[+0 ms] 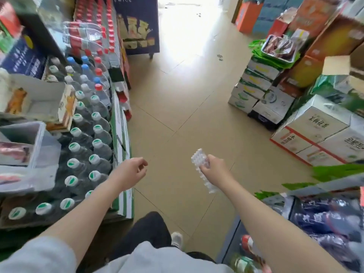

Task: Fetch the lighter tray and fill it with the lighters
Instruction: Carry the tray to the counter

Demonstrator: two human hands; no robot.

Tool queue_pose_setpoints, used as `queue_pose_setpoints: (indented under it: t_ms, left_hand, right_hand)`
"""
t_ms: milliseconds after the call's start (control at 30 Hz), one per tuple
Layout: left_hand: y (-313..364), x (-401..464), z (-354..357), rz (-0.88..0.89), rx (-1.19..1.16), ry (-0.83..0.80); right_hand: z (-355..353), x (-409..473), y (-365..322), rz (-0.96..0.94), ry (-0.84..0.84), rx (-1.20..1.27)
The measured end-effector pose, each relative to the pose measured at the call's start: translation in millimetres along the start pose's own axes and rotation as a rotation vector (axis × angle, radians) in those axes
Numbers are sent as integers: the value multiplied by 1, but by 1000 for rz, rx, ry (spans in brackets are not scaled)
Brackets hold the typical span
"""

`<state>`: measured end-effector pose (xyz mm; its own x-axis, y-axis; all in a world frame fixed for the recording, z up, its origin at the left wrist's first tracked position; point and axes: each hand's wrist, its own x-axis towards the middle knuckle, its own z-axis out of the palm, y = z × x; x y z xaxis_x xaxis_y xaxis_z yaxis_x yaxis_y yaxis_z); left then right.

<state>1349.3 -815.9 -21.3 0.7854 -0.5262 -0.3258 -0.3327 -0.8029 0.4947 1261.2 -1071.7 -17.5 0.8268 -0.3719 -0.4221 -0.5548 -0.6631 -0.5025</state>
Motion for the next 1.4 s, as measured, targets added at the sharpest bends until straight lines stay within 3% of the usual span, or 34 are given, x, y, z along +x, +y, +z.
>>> queue_pose_setpoints:
  t_ms: [167,467,733,867,1133,1400]
  left_hand:
    - [-32,104,-36,-118,-21,-3]
    - [-65,304,-145,-188,10,51]
    - [-60,481,-243,-127,-42,245]
    - [-69,572,-281,-217,-110,311]
    - [-110,700,-353,-493,-202,332]
    - [-200,778,-418,-737,-266,440]
  right_hand:
    - [-32,122,-60,-134,-69,10]
    - [-91,348,-147,-163,-75,-176]
    - [-143,558,-196,-168,-107,-277]
    - [-174,667,-233,-195,-155,-334]
    - [-228,827,-384,-387,-246,-329]
    - [-202,943,-547,-736,-286,-394]
